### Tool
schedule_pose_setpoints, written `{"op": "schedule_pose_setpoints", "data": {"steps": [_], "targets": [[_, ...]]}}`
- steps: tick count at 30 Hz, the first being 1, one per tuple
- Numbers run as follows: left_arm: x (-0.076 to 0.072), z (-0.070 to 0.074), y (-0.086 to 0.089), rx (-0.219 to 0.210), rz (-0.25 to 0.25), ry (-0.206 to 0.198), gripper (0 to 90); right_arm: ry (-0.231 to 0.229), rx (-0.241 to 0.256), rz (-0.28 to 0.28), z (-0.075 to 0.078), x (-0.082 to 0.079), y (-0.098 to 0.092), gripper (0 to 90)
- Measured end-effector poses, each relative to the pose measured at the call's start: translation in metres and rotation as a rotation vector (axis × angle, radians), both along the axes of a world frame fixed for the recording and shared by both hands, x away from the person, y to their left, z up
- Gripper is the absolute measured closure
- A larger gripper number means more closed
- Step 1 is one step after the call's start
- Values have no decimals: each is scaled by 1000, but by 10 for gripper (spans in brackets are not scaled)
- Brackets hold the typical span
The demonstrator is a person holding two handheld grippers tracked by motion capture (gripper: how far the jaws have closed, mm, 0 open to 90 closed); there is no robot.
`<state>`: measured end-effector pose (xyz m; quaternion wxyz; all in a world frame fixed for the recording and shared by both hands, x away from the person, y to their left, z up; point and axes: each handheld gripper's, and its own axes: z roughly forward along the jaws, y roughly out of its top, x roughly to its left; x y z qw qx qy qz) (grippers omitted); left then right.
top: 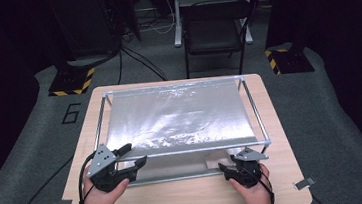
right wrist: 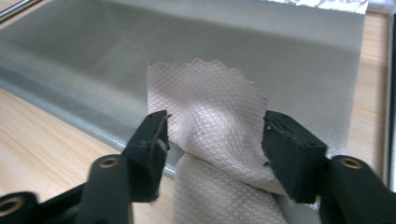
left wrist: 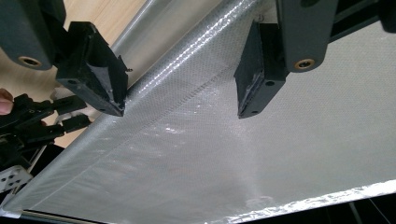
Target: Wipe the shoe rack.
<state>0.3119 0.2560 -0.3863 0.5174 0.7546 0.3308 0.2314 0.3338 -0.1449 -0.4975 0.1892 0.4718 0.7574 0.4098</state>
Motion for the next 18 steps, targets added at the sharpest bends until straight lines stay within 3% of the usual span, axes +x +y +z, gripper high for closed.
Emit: {"op": "schedule_pose_setpoints", "data": {"steps": [5, 7, 8, 18], "targets": [[0, 0, 0, 0, 0, -1, 344, -5, 9, 1, -8, 7, 5, 527], [0, 0, 0, 0, 0, 0, 344, -7, -49, -10, -11, 9, 7, 605], [0, 0, 0, 0, 0, 0, 344, 0, -26, -1, -14, 10, 8, 650], [0, 1, 0, 3, 1, 10, 345, 13, -32, -58, -19, 10, 2, 692]]}}
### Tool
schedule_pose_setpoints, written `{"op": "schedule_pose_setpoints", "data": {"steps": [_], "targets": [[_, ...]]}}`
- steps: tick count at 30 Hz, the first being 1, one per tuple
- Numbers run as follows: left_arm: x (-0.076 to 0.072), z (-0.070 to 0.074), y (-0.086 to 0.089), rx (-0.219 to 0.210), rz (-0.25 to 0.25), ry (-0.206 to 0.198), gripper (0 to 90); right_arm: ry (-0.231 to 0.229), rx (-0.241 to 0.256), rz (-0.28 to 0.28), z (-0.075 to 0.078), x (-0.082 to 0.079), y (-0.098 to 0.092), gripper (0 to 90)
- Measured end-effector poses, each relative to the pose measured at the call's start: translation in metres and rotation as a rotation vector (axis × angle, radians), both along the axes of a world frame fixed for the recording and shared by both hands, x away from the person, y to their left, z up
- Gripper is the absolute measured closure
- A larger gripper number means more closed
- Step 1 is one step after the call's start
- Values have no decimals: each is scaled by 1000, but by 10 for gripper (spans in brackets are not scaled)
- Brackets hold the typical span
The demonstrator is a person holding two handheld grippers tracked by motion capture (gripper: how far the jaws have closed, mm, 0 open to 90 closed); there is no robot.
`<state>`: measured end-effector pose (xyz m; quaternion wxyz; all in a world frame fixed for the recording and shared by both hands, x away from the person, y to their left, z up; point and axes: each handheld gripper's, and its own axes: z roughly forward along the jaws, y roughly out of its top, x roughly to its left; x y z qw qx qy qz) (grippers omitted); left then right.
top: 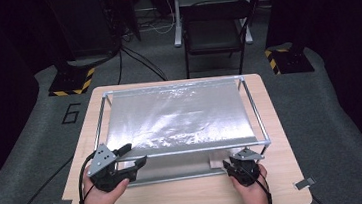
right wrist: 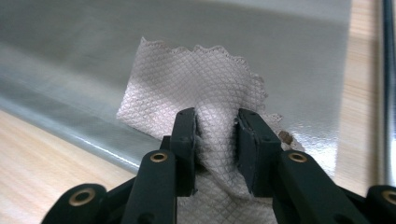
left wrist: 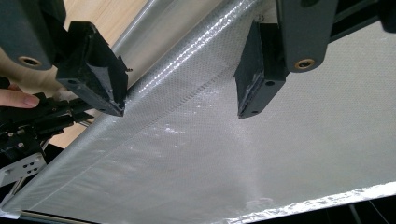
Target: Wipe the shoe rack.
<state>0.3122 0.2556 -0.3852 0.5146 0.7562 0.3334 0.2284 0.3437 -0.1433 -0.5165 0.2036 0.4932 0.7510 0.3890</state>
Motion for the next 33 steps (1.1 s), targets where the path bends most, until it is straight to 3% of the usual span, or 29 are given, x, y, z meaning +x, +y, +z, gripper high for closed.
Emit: {"op": "schedule_pose_setpoints", "data": {"steps": [2, 3, 4, 7, 12, 15, 19, 20, 25, 28, 30, 33], "targets": [[0, 0, 0, 0, 0, 0, 345, -1, -21, -17, 0, 0, -1, 692], [0, 0, 0, 0, 0, 1, 344, -12, -65, -12, 0, 1, -4, 692], [0, 0, 0, -1, 1, 0, 344, -20, -72, -36, -1, 1, -6, 692], [0, 0, 0, 0, -1, 2, 345, -36, -75, -39, -2, 2, -10, 692], [0, 0, 0, -2, 2, 3, 344, 3, -48, -52, -3, 3, -9, 682], [0, 0, -1, -2, 4, 3, 343, 0, -73, -41, -3, 4, -7, 674], [0, 0, -1, 0, 5, 5, 343, 5, -53, -66, -4, 3, -5, 664], [0, -1, -1, -3, 4, 3, 343, -15, -52, -53, -5, 4, -4, 664], [0, -1, -1, 1, 3, -1, 343, -15, -46, -35, -5, 5, 11, 665], [0, -1, -1, 2, 3, -1, 344, -32, -77, -3, -6, 8, 18, 666], [1, 0, 0, 4, -1, 3, 344, -14, -48, -9, -6, 8, 16, 666], [1, 0, 0, 4, -1, 3, 344, -21, -72, -31, -6, 8, 10, 666]]}}
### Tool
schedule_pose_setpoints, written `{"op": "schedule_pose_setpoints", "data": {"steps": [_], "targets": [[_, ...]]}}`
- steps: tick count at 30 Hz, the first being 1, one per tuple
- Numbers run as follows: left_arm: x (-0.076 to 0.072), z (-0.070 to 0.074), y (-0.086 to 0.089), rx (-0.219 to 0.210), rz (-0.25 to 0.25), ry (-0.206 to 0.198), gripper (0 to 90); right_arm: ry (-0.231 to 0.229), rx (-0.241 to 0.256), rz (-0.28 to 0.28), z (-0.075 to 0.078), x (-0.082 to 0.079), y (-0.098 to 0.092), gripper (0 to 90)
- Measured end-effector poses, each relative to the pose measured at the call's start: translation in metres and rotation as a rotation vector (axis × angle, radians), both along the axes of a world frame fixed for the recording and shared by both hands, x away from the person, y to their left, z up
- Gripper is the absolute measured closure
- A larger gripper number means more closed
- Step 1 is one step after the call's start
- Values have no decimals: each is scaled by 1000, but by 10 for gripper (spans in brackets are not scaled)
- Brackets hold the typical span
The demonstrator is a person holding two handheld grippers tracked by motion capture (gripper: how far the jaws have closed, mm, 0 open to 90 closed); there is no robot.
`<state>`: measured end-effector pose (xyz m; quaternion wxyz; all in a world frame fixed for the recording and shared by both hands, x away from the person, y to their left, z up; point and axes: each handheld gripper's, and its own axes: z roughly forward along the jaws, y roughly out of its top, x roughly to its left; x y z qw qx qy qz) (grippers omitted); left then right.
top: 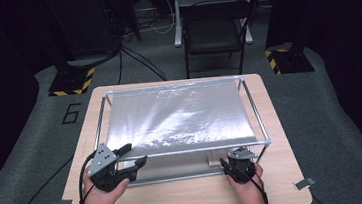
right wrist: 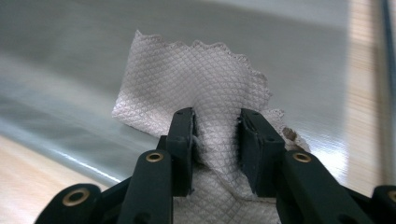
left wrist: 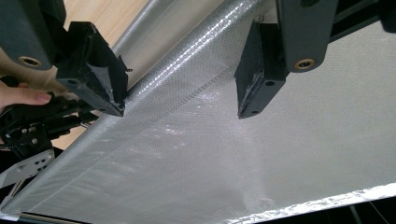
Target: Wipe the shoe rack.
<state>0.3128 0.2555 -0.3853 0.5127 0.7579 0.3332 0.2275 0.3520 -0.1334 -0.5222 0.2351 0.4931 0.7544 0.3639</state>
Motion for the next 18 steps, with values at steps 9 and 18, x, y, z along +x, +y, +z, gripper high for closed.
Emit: {"op": "schedule_pose_setpoints", "data": {"steps": [9, 18], "targets": [[1, 0, -1, -1, 1, 2, 345, 3, 0, -35, 0, 0, -11, 662], [1, 0, -1, 1, 1, 1, 344, 26, 59, 22, 0, 2, 8, 656]]}}
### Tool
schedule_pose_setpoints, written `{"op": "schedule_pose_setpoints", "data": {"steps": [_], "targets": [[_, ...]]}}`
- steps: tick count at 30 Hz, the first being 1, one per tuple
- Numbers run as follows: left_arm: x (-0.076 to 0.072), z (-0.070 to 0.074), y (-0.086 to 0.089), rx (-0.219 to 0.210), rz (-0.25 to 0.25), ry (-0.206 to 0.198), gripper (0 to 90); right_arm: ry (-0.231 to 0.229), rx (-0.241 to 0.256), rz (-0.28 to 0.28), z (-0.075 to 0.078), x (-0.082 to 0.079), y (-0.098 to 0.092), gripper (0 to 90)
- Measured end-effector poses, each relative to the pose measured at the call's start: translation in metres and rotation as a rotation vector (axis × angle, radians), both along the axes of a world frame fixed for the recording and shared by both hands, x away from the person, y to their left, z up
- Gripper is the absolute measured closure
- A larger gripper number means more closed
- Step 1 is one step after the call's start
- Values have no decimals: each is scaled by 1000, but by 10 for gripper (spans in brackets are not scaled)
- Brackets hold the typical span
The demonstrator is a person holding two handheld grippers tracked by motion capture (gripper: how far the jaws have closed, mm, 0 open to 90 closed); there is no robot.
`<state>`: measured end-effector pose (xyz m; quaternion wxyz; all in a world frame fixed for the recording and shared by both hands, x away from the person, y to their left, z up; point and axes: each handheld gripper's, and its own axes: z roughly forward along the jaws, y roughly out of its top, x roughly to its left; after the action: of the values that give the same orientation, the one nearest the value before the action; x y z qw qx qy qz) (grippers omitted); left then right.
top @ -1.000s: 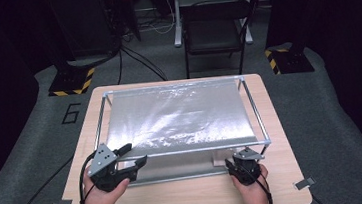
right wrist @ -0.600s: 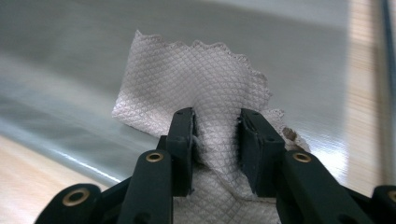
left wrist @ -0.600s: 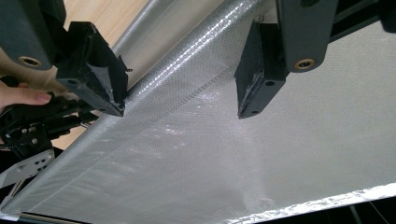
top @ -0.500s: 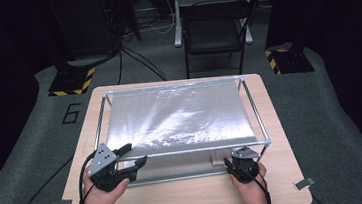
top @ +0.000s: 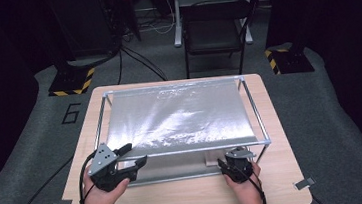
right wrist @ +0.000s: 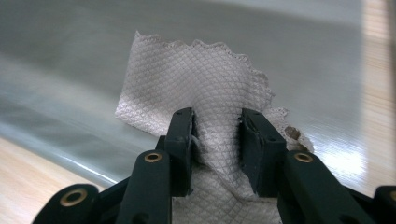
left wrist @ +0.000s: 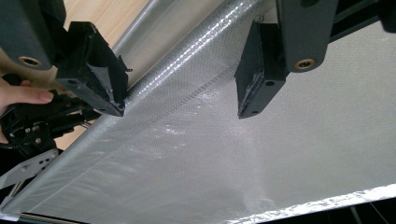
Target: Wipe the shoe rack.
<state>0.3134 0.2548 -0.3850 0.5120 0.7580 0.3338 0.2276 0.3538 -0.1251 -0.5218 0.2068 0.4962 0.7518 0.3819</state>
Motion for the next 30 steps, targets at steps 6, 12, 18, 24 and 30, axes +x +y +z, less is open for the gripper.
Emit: {"op": "schedule_pose_setpoints", "data": {"steps": [6, 12, 18, 24, 30], "targets": [[-5, 5, -1, 24, 9, -5, 365, -24, -65, 38, 1, 1, 18, 656], [-21, 12, 0, -18, -8, 2, 395, -28, -56, 24, -1, 0, 17, 654], [-39, 12, -3, -16, -29, -20, 419, -24, -54, 28, -1, 1, 17, 653], [-40, -13, -7, 7, -42, 29, 441, 3, -33, -2, -1, -2, 20, 653], [-29, -49, -10, 25, -22, 68, 464, -1, -35, -2, -1, -2, 20, 652]]}}
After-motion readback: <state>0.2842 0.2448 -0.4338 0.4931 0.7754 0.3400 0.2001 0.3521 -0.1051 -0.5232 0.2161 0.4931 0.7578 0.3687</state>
